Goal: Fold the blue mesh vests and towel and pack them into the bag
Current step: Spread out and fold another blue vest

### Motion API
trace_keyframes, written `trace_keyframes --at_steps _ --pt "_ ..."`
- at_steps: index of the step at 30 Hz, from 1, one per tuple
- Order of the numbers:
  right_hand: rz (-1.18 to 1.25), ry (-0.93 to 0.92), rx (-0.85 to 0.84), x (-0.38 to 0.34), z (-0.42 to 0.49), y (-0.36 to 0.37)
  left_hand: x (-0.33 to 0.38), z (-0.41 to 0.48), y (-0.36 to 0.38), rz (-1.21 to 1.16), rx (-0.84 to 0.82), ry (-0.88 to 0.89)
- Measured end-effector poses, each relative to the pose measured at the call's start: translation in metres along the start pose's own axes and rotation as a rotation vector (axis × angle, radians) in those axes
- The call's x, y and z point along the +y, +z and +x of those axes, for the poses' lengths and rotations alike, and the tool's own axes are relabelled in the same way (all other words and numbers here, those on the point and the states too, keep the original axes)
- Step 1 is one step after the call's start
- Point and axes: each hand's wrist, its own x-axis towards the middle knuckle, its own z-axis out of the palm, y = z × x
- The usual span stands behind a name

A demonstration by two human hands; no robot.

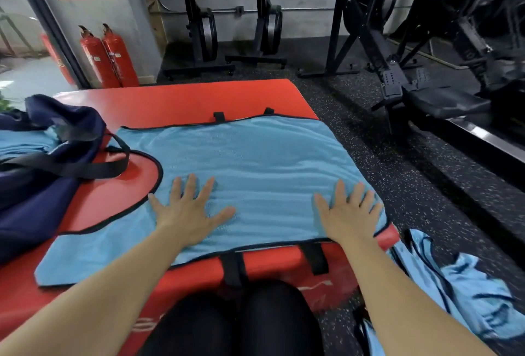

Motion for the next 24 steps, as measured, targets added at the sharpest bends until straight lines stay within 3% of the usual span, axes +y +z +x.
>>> trace_keyframes --at_steps 6,9,13,24 --pt "-0.051 0.099 -0.141 0.013 -0.030 -0.026 -0.013 -0.031 -0.003 0.076 -0.012 0.053" --pt "0.005 -0.043 -0.156 -0.021 -0.047 -0.035 -0.001 -0.046 -0.006 0.014 0.008 0.048" --pt "0.043 -0.205 -0.272 -0.060 -0.070 -0.027 0.015 -0.064 -0.002 -0.038 -0.083 0.018" --pt "-0.060 -0.207 -0.324 -0.049 -0.089 -0.023 0.007 -0.071 -0.003 -0.051 -0.175 0.016"
